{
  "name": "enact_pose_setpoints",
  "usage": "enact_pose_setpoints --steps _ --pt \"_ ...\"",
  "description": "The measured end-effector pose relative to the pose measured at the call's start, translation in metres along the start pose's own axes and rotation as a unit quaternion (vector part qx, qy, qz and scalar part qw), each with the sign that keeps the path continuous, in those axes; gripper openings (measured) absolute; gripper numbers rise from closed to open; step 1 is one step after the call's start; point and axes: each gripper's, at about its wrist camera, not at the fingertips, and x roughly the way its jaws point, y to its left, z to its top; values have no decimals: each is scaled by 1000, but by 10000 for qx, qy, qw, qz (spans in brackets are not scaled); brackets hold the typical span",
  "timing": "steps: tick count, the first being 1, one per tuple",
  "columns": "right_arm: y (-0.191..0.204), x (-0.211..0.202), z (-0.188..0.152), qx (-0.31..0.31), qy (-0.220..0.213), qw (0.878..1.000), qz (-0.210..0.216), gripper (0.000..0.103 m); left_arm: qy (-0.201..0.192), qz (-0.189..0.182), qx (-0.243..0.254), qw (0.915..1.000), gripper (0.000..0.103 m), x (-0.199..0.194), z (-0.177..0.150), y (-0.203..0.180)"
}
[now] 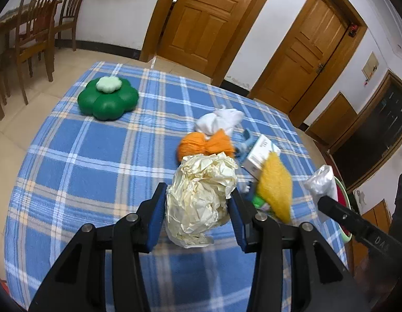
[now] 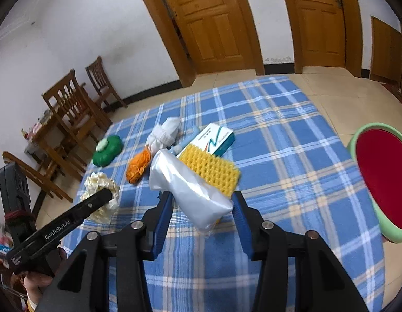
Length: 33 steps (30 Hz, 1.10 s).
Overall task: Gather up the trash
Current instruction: 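Grasp the white plastic bag with the right tool while the left holds the paper, then carry the plastic bag over the bucket and open the right tool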
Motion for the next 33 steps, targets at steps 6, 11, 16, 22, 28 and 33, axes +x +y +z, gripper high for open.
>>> enact_pose_setpoints --steps 6,11,16,22,28,33 --pt "-21 -27 -1 279 -220 9993 -76 49 -73 -58 223 9997 46 -16 0 -25" --pt "-45 -47 0 574 -370 9975 -203 49 -69 -185 454 9988 46 -23 2 -49" --pt "-71 -66 2 899 -532 9938 -386 49 -30 -361 712 9968 46 -26 4 -78" --pt "-105 -88 3 1286 -737 9873 -568 49 64 -610 973 9934 46 -24 8 -112" --pt "-144 -102 3 1634 -867 9795 -794 49 97 -778 1259 9889 46 -20 14 -149" --pt "-174 -109 3 1899 -971 9725 -941 49 118 -911 1515 9842 46 -11 17 -183"
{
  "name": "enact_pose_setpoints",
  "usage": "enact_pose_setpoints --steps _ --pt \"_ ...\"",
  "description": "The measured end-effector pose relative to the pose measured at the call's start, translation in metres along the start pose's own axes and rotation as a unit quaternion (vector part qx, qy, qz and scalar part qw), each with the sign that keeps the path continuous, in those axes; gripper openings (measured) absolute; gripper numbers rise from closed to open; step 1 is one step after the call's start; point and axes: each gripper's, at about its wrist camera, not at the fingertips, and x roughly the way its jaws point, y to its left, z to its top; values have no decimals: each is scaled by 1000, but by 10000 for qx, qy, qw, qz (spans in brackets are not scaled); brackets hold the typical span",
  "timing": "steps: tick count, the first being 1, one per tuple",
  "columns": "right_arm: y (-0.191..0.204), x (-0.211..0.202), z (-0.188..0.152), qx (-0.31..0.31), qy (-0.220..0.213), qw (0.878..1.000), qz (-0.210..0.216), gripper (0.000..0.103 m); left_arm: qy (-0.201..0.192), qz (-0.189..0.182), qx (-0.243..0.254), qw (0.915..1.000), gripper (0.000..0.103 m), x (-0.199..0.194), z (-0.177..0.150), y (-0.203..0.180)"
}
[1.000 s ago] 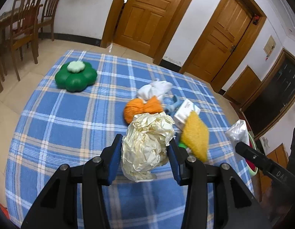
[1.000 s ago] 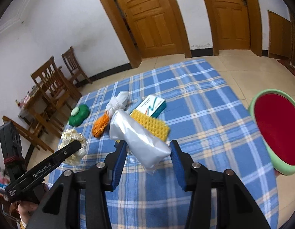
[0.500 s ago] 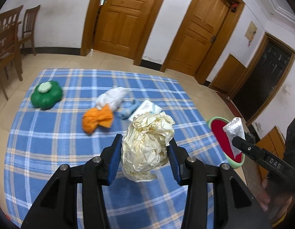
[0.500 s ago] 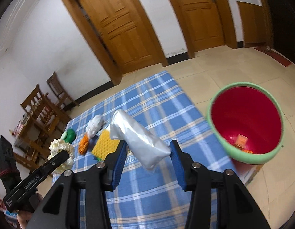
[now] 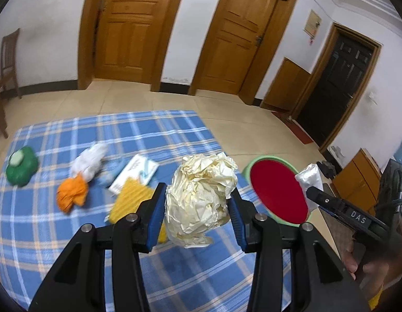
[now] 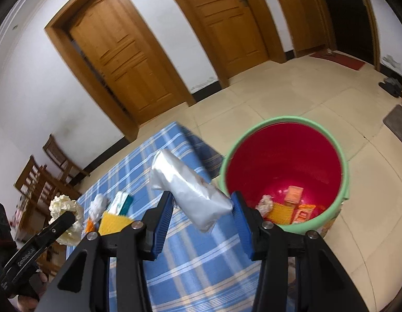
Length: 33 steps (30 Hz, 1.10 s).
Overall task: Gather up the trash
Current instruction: 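Carry the plastic bag over the bucket and open the right tool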
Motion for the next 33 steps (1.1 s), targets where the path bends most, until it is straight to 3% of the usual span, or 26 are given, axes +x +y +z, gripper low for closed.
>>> enact_pose_setpoints --steps 19,33 --pt "-97 17 19 849 -69 9942 -659 49 444 -382 831 9948 46 86 22 -96" --pt "-137 29 19 1247 62 9876 -951 52 913 -479 1219 9872 46 147 14 -140"
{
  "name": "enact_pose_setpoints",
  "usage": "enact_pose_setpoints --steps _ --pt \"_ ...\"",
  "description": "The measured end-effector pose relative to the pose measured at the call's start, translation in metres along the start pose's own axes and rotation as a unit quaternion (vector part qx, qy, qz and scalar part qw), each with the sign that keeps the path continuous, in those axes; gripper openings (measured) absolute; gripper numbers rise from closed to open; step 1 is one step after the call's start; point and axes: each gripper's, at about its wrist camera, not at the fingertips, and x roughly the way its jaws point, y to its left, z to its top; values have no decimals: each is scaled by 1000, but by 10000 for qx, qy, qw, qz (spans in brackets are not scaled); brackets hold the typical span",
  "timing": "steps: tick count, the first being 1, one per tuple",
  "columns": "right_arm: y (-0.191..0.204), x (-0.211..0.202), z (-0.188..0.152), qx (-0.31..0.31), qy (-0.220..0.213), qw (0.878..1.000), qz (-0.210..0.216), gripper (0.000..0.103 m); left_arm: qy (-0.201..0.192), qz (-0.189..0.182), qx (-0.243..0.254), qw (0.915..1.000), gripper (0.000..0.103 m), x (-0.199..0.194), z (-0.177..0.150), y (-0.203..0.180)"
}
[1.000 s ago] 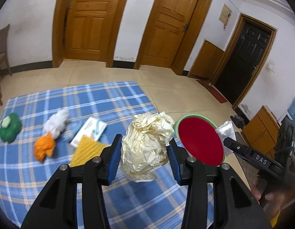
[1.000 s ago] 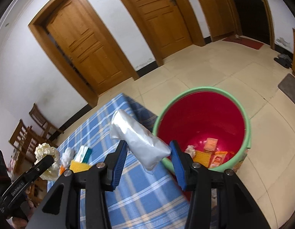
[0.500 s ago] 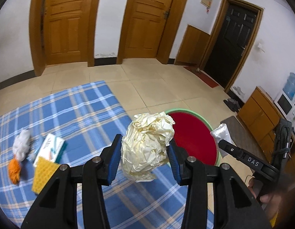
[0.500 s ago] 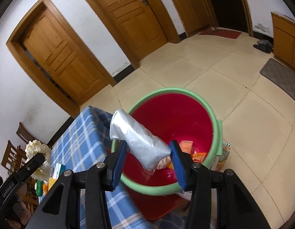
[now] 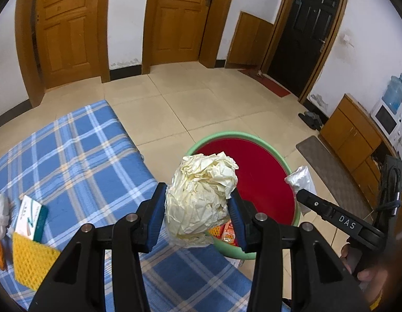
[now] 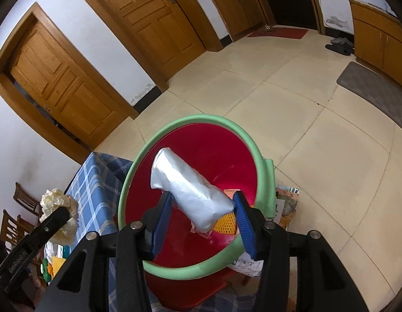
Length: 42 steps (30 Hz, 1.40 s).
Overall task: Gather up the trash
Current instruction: 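Carry the plastic bag over the bucket and open the right tool, then open the left tool over the bucket to drop the paper ball, then move both open tools back over the tablecloth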
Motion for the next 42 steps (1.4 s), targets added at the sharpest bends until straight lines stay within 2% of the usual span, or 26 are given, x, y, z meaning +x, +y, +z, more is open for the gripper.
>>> enact_pose_setpoints --steps 20,25,28,42 --pt "-9 -5 7 140 -165 9998 16 54 289 -58 216 9993 46 31 -3 -24" --pt "-11 -9 8 187 -222 9996 16 54 365 -67 288 9989 58 39 -1 -29" --pt "-8 -10 8 178 -228 9996 29 54 343 -48 292 9990 63 38 -1 -31" --pt "10 -20 2 -53 -221 9996 166 57 199 53 88 9997 64 10 -5 -16"
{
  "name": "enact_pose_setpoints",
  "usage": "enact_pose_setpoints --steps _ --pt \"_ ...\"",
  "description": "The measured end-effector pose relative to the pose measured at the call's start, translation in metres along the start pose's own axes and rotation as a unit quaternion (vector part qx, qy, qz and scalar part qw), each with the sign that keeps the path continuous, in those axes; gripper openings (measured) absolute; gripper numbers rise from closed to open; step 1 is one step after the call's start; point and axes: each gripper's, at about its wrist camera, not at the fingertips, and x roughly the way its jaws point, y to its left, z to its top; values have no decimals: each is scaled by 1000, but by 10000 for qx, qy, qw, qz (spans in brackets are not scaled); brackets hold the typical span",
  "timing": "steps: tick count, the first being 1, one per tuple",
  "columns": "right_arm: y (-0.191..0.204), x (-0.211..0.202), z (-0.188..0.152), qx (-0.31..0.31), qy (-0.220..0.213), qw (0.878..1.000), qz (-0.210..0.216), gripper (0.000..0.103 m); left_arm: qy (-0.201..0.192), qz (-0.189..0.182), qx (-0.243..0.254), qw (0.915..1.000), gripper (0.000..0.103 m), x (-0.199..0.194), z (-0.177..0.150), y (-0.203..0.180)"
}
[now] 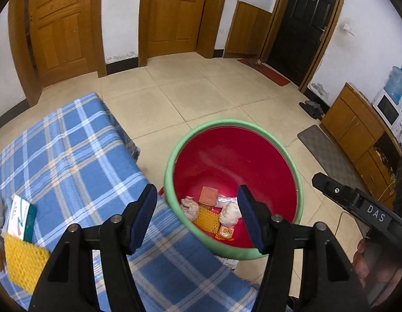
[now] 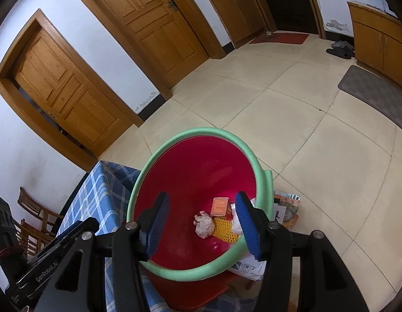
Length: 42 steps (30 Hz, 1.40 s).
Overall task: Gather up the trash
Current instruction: 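Move both open tools back over the tablecloth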
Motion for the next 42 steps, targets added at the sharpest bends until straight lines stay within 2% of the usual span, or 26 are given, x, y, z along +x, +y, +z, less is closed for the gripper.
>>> enact_pose_setpoints --steps 9,21,31,42 --pt "20 -11 -7 -224 15 9996 192 59 -187 266 -337 9989 64 -32 -10 32" --pt "52 -32 -16 -464 -11 9978 475 64 -512 703 -846 9926 65 -78 -31 86" --pt "83 -47 -32 -753 -3 9950 661 67 -771 1064 -1274 9831 66 -115 -55 133" --pt "113 -46 -60 -1139 177 9910 682 69 -849 1545 -1714 9693 67 -140 -83 195"
